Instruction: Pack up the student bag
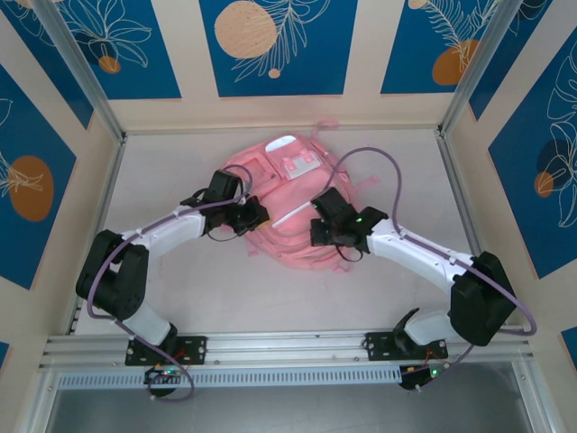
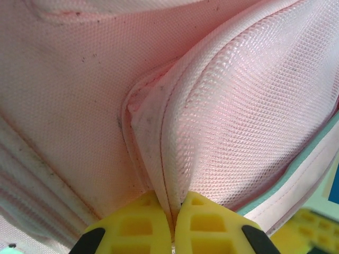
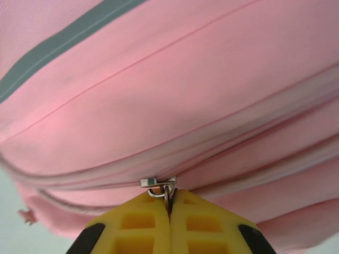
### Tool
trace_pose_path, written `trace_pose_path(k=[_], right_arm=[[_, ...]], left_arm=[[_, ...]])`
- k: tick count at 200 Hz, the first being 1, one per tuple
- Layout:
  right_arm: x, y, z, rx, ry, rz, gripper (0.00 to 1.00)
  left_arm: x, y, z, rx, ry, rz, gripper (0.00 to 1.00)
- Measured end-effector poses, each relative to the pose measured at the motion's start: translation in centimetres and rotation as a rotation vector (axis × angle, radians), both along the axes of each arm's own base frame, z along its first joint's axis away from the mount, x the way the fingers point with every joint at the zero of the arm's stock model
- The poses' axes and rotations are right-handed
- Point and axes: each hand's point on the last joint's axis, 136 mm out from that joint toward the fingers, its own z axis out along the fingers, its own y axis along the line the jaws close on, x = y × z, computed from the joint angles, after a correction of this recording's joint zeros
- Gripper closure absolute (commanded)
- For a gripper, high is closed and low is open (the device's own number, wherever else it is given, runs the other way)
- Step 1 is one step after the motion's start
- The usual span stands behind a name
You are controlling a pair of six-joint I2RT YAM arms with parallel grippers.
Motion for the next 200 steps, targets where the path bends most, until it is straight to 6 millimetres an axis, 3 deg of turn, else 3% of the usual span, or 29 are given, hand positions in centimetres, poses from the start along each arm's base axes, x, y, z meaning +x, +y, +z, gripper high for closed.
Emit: trace_pose_path(k=[14, 34, 67, 92, 131, 154, 173, 200], right_arm=[[0.7, -1.0, 0.2, 0.022, 0.005, -0.020, 1.00], [0.5, -0.6, 0.3, 0.037, 0.018, 0.012, 1.00], [-0.1, 1.9, -0.1, 0.027, 0.053, 0.085, 1.00], [-0.7, 5.4, -0.8, 0.017, 0.088, 0.168, 1.00], [-1.2, 12.8, -1.0, 0.072, 0.113, 0.306, 1.00], [-0.8, 16.4, -0.5, 0.120, 0.098, 0.350, 1.00], [-0.6, 17.9, 0.0, 0.158, 0.096, 0.355, 1.00], [-0.7, 18.4, 0.1, 0.184, 0.111, 0.350, 1.00]], left_arm=[[0.1, 0.5, 0.0, 0.012, -0.003, -0.003, 0.99], [0.2, 1.5, 0.3, 0.032, -0.013, 0.002, 0.77], [1.3, 6.7, 0.8, 0.131, -0.026, 0.123, 0.53], [0.9, 9.9, 2.0, 0.186, -0.041, 0.198, 0.41], [-1.2, 11.6, 4.2, 0.209, -0.068, 0.239, 0.36], [-2.1, 11.8, 4.0, 0.194, -0.046, 0.261, 0.36], [-2.8, 11.7, 2.7, 0.173, 0.001, 0.273, 0.38], [-2.9, 10.5, 1.5, 0.103, 0.056, 0.269, 0.41]])
